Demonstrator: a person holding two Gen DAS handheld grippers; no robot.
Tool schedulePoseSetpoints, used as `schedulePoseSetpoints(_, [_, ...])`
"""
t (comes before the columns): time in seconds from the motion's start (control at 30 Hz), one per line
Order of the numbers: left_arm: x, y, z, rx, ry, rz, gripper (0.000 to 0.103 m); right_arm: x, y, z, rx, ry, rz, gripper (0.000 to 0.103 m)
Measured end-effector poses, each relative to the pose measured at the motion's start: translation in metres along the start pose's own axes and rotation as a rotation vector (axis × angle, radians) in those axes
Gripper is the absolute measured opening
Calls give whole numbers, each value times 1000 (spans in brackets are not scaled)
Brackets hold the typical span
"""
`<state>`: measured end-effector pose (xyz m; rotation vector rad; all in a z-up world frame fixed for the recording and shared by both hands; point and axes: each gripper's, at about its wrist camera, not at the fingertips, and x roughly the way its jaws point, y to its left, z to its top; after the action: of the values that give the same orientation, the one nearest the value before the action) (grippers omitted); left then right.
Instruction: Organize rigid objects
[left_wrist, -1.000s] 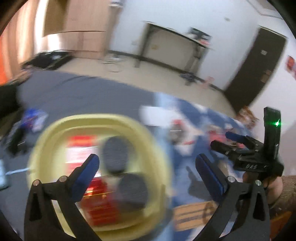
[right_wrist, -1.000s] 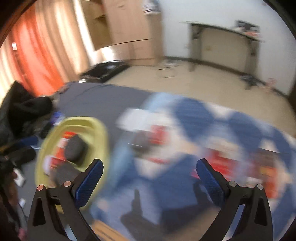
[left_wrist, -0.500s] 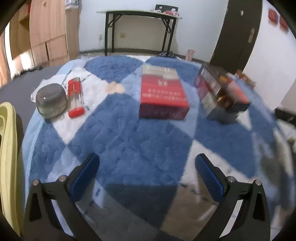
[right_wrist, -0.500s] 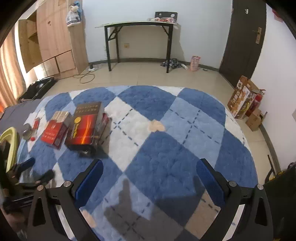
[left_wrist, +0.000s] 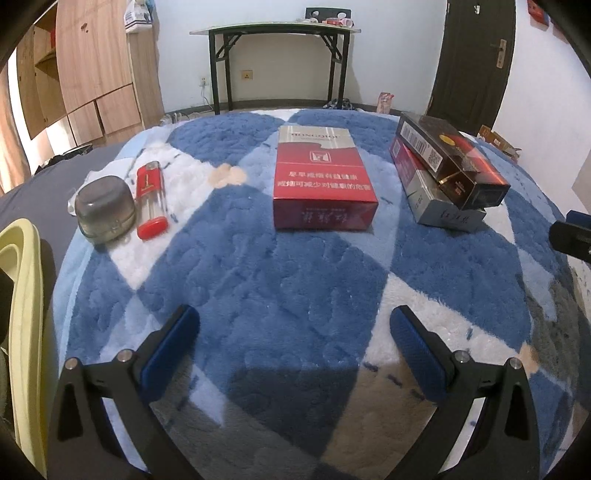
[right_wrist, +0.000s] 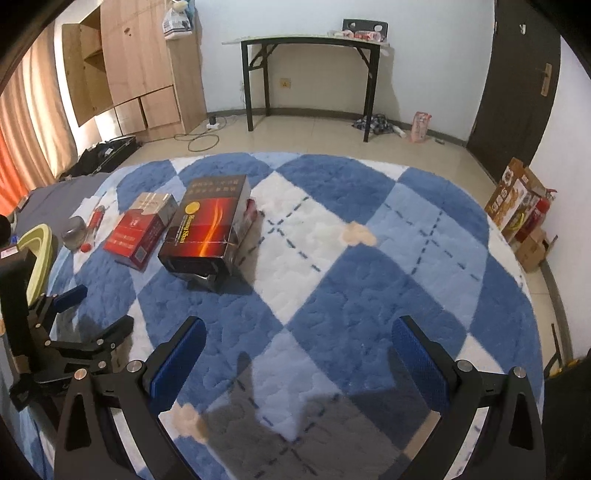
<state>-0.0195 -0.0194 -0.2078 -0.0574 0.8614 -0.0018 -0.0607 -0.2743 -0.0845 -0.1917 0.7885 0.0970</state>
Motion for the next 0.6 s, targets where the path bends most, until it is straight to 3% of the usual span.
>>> schedulePoseSetpoints(0.6, [0, 0, 1, 0, 0, -1, 103, -11, -3, -2, -6, -8, -41, 103])
